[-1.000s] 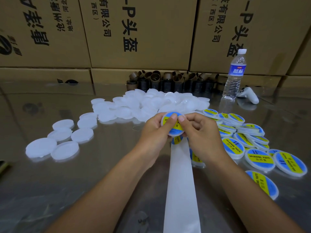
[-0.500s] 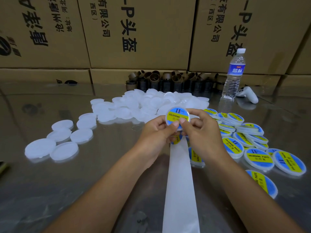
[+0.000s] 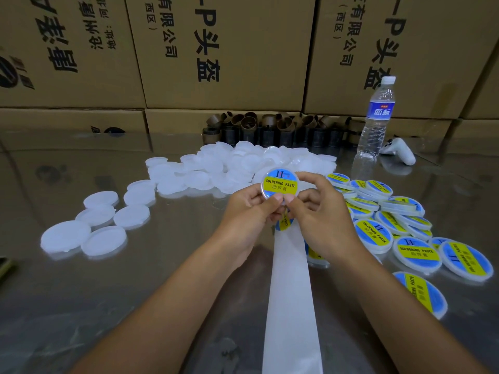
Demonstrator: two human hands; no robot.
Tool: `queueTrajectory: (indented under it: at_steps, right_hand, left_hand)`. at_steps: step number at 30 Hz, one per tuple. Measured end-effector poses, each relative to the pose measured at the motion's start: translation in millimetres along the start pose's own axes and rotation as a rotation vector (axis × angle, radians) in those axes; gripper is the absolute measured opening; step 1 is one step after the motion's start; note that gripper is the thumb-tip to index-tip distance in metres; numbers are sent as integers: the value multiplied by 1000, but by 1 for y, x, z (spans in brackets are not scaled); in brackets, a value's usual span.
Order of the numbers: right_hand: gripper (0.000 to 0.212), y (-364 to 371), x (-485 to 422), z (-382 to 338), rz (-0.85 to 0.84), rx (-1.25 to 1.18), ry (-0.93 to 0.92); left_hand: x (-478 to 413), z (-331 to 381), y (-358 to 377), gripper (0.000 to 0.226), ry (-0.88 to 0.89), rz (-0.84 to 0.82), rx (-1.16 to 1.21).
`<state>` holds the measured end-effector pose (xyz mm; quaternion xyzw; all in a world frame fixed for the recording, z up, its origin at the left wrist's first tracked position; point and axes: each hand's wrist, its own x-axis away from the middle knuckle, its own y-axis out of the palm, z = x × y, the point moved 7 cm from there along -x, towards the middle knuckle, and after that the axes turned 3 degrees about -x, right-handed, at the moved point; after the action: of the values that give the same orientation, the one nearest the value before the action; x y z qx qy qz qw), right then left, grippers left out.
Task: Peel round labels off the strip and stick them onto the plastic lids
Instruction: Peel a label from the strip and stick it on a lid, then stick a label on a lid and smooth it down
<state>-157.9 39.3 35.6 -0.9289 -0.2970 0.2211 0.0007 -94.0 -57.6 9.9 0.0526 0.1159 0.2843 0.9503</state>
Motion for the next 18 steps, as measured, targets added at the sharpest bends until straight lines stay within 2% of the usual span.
queueTrajectory:
  at_steps: [4,6,13,18]
  right_hand:
    - [33,-4,-3,1,16,2,3]
    - [34,-13,-6,4,79,-36,35]
    - [32,-69,-9,29,568,-149,193]
    - [36,-86,-5,47,744,-278,331]
  left_hand:
    - [-2,0,0,16,4,6,-24]
    - [-3,-1,-3,13,-5,19,-13]
    - [-3,-3,-11,19,-32,87,-14]
    - [-5,-5,-25,23,-61,218,-13]
